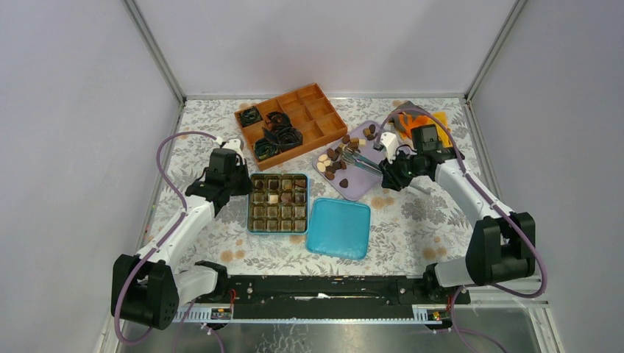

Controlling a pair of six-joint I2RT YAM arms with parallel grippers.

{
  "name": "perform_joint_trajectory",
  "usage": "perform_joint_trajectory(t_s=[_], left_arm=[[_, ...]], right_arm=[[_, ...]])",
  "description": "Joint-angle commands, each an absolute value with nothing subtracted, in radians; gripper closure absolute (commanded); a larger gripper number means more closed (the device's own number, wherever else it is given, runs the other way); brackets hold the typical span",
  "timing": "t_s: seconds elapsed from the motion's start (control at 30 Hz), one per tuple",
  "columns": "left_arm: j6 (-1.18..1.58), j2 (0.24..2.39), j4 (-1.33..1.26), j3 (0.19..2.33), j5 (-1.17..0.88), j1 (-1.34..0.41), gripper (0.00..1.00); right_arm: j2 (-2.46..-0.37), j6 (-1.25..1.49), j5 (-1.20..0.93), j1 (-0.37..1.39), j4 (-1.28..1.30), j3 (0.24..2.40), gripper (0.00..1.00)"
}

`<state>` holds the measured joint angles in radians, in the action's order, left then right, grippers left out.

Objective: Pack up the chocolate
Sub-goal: Pick up the fake chocolate from the plate, then place the packing box at the center of the board.

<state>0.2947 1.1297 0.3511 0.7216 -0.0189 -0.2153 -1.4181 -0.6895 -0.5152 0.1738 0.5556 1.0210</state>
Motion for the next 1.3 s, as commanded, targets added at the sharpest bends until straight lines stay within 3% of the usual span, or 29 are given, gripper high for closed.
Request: perform_joint_trajectory(t_s=[0.0,0.33,0.77,1.27], left_arm=[[0.320,1.106,0.250,0.748,-0.028,-0.216,1.00],[0.342,1.107,0.239,0.753,-0.055,-0.218,1.00],[0.351,1.085,0.223,0.740,-0.064,-0.218,1.00],[0.356,1.100,0.256,0.737,-0.066,-0.218,1.00]], right_arm=[[-1.355,-0.797,-0.612,0.175,0.653,1.109,1.00],[-1.313,-0.870,-0.530,0.445,0.723,1.201,1.00],[-1.577,-0.846,-0.267,0.900,0.737,1.439,1.00],[-1.779,-0.765,-0.028,1.029,0.720,1.626,1.00]])
